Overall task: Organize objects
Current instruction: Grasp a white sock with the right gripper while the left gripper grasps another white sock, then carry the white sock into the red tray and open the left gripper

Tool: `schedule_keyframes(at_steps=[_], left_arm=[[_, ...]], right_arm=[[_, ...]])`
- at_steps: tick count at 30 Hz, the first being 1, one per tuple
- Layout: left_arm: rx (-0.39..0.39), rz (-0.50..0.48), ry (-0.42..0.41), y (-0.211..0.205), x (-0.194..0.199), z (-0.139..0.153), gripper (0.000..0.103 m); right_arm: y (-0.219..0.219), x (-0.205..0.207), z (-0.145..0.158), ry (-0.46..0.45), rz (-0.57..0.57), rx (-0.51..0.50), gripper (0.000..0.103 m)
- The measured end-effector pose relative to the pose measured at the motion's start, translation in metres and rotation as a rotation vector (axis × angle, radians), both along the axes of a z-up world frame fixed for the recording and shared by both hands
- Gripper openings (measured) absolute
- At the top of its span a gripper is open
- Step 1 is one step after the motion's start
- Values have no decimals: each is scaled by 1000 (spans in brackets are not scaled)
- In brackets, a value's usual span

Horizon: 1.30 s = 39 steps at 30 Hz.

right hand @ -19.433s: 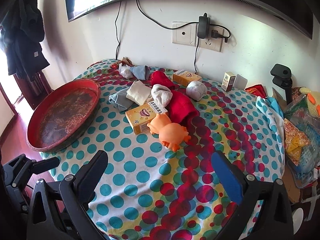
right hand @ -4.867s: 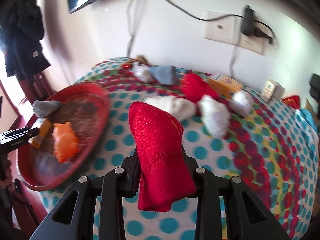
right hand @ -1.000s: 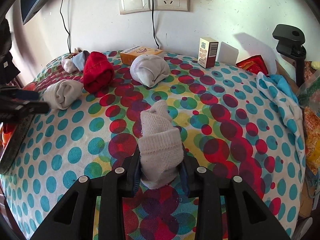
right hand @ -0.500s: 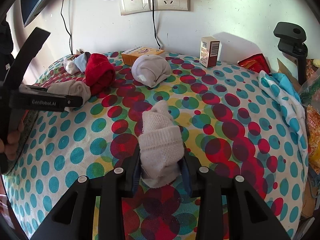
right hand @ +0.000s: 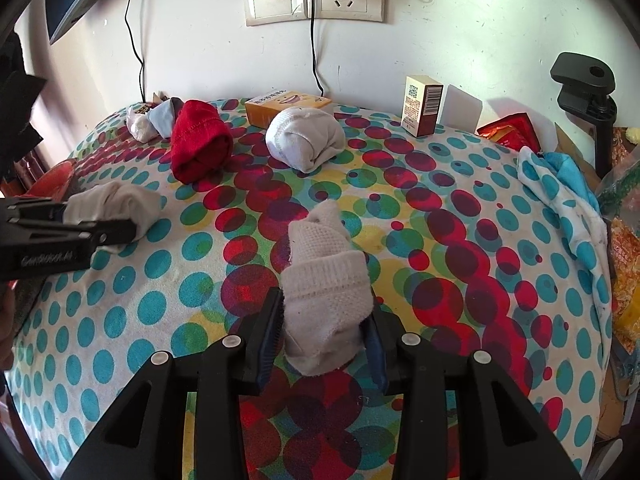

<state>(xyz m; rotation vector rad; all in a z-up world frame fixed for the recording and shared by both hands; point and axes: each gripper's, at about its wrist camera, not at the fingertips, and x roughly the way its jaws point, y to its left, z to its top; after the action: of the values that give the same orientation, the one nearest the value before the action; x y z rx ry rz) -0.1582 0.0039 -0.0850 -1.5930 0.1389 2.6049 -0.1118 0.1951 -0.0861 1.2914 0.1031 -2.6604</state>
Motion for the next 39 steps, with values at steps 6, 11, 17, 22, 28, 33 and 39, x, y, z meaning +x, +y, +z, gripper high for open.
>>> schedule_keyframes(at_steps=[6,11,17,22,28,33,39], left_arm=[[-14,0,31,5,23,6,45],[17,10,35,5,39,9,45],[17,15,44,3,57,10,45],[-3,1,62,6,73,13,45],[4,-25,74,7,96,20,45],[17,-27,74,-1,113,24,45],[35,-18,84,-20,127,35,45]], right_arm=[[-2,0,0,1,2,12,37],[-2,0,-1,1,2,15,37],[-2,0,-1,1,2,18,37],[-2,0,-1,1,2,16,37],[-2,0,-1,1,3,16,37],[-2,0,-1,1,3,16,37],[-2,-1,-1,1,3,18,37]])
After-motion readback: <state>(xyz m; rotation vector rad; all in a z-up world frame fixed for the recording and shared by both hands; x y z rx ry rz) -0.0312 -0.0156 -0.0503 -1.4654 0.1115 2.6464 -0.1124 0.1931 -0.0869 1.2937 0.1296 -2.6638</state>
